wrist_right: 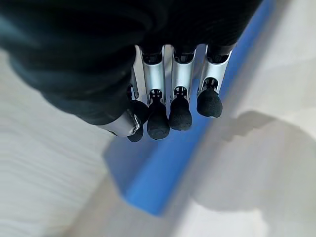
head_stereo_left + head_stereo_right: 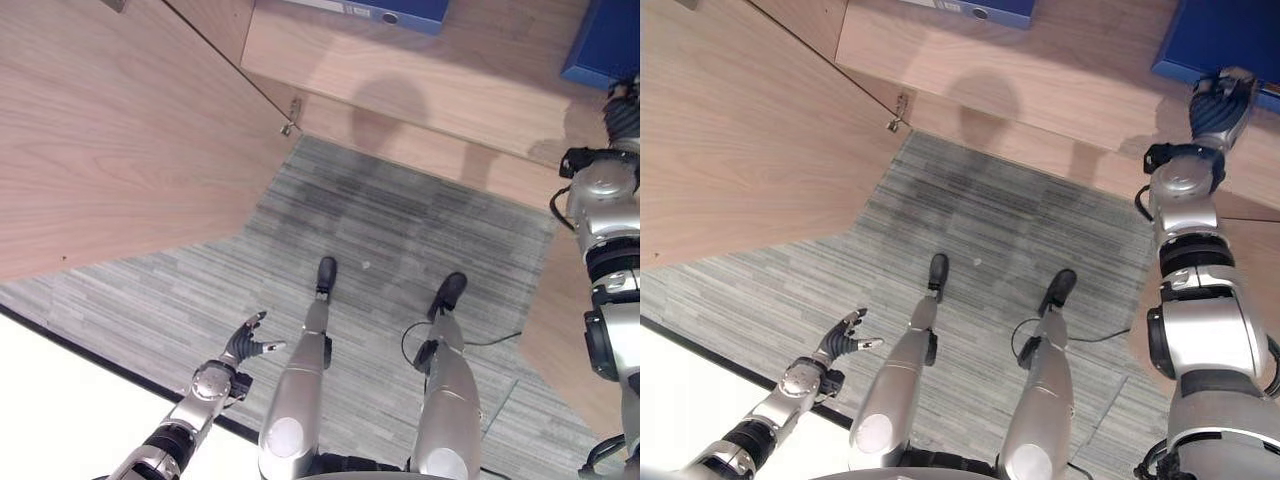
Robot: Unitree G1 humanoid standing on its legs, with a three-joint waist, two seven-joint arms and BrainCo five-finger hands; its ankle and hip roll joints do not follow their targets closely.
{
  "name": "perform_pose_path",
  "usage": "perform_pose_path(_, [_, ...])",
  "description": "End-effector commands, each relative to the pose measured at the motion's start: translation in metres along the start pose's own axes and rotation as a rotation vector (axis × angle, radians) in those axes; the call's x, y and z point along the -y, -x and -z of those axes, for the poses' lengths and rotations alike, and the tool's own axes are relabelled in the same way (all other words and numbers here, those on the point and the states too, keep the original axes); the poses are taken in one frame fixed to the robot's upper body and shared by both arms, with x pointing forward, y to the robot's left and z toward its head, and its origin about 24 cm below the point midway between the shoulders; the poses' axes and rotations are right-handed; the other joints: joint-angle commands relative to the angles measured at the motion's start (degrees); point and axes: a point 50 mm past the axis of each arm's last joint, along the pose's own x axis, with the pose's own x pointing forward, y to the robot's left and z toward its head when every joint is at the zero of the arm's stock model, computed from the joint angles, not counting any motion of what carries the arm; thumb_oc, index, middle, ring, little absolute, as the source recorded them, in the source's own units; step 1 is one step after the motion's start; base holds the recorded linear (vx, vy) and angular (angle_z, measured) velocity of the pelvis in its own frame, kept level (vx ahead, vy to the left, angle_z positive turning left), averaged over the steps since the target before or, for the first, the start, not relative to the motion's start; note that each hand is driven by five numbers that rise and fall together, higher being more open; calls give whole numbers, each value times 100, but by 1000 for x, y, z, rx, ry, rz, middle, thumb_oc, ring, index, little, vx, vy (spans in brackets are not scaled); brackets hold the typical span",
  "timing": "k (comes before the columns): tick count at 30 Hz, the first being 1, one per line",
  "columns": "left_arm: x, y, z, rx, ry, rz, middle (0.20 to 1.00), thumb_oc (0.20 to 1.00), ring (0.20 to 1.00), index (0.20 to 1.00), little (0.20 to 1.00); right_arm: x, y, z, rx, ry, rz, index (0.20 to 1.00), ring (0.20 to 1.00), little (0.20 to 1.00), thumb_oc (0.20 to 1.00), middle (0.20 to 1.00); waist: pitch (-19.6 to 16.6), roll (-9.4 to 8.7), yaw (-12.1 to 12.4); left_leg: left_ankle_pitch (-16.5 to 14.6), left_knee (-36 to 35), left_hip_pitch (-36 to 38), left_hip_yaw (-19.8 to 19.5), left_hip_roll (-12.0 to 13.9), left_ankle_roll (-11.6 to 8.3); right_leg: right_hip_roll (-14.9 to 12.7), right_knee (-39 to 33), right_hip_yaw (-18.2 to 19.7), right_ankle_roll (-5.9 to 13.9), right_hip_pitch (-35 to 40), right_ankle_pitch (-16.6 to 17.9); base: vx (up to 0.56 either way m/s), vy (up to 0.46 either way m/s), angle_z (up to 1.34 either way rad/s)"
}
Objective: Put the empty folder in the office cabinet
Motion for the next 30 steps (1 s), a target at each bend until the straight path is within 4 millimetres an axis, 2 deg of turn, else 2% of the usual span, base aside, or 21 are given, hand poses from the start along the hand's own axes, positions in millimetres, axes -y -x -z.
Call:
perform_pose_path(1, [-5, 11, 14, -36, -32, 10, 1000, 1000, 1000, 1000, 1000, 26, -11, -45, 220, -78, 72, 200, 200, 200, 200, 200, -52, 105, 111, -501, -60, -64, -361, 55, -160, -107, 1415, 320, 480, -234, -1249, 14, -33, 1])
perform_pose_path(3, [-5, 11, 14, -36, -32, 11, 1000, 1000, 1000, 1000, 1000, 28, -9, -53, 267, -92, 81, 200, 200, 200, 200, 200, -77, 73, 97, -508, -55, -47, -379, 66, -157, -92, 1449, 309, 474, -216, -1274, 12, -40, 1])
perform_pose_path(8, [-8, 10, 11, -27, -41, 15, 1000, 1000, 1000, 1000, 1000, 27, -12, -48, 231, -69, 69, 200, 200, 200, 200, 200, -97, 34, 124, -513, -53, -30, -399, 88, -165, -87, 1490, 285, 476, -207, -1287, -2, -18, 3])
perform_pose_path(12, [-10, 9, 8, -13, -27, 7, 1000, 1000, 1000, 1000, 1000, 16, -14, -29, 119, -8, 14, 200, 200, 200, 200, 200, -70, 28, 150, -497, -57, -41, -407, 97, -178, -67, 1493, 279, 469, -221, -1276, 0, 0, 0])
perform_pose_path(18, [-11, 11, 8, -9, -26, 13, 1000, 1000, 1000, 1000, 1000, 5, -15, -10, 2, 77, -42, 200, 200, 200, 200, 200, -54, 115, 236, -467, -59, -55, -394, 102, -185, -58, 1522, 268, 461, -255, -1276, 0, 0, 0])
perform_pose_path(23, [-9, 11, 7, -7, -25, 20, 1000, 1000, 1000, 1000, 1000, -1, -16, -8, -42, 111, -51, 200, 200, 200, 200, 200, -46, 213, 322, -424, -63, -97, -437, 97, -184, -55, 1573, 230, 449, -297, -1315, 0, 0, 0])
perform_pose_path(30, [-8, 10, 5, -1, -25, 20, 1000, 1000, 1000, 1000, 1000, 3, -15, -1, -74, 118, -31, 200, 200, 200, 200, 200, -40, 232, 341, -413, -66, -107, -476, 80, -189, -67, 1586, 176, 450, -272, -1314, 4, -4, 2])
